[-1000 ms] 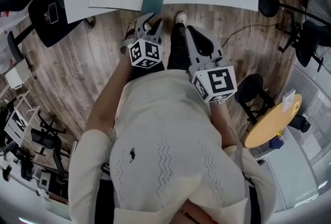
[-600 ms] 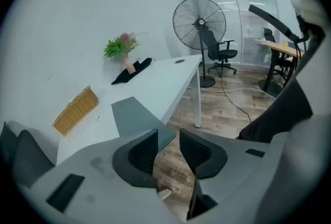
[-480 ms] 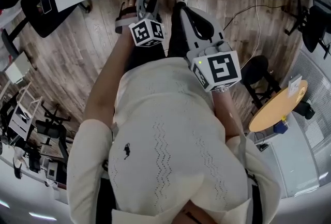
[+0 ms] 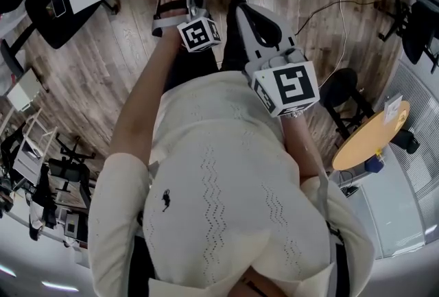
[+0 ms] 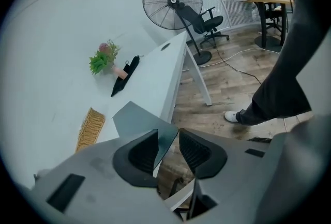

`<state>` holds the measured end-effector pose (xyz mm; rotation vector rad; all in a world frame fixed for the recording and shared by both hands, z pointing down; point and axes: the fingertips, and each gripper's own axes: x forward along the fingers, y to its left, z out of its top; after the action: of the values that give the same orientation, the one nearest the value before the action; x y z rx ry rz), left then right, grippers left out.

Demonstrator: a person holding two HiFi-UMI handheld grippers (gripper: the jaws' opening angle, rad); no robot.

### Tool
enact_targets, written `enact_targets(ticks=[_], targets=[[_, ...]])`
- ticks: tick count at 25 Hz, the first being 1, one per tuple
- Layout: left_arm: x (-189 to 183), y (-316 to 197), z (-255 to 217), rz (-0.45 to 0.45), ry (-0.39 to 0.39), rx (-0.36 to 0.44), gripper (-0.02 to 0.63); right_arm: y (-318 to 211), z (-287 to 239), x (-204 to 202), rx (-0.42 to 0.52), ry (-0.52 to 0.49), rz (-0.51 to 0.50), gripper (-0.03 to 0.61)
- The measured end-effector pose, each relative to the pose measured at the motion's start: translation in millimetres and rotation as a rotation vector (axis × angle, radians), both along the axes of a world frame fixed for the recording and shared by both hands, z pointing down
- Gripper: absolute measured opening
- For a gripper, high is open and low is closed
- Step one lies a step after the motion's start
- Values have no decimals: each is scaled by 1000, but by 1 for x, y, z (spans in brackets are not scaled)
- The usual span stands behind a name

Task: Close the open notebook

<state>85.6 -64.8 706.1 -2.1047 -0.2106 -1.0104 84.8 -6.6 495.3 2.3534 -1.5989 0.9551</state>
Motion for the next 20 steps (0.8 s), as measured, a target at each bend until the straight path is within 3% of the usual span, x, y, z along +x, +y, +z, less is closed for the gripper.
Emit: enact_targets(ticks=[5, 9, 16, 20], targets=[[4, -2, -2, -25, 6, -43, 105, -3, -3, 1, -4, 15, -12, 1], [3, -2, -4, -69, 28, -111, 41, -5, -3, 2, -7, 18, -12, 1], [4, -3, -7, -191, 32, -340, 25, -6, -4, 2, -9, 21, -22, 1], [6, -8, -9, -304, 32, -559, 23, -11, -5, 3, -5, 24, -30, 2]])
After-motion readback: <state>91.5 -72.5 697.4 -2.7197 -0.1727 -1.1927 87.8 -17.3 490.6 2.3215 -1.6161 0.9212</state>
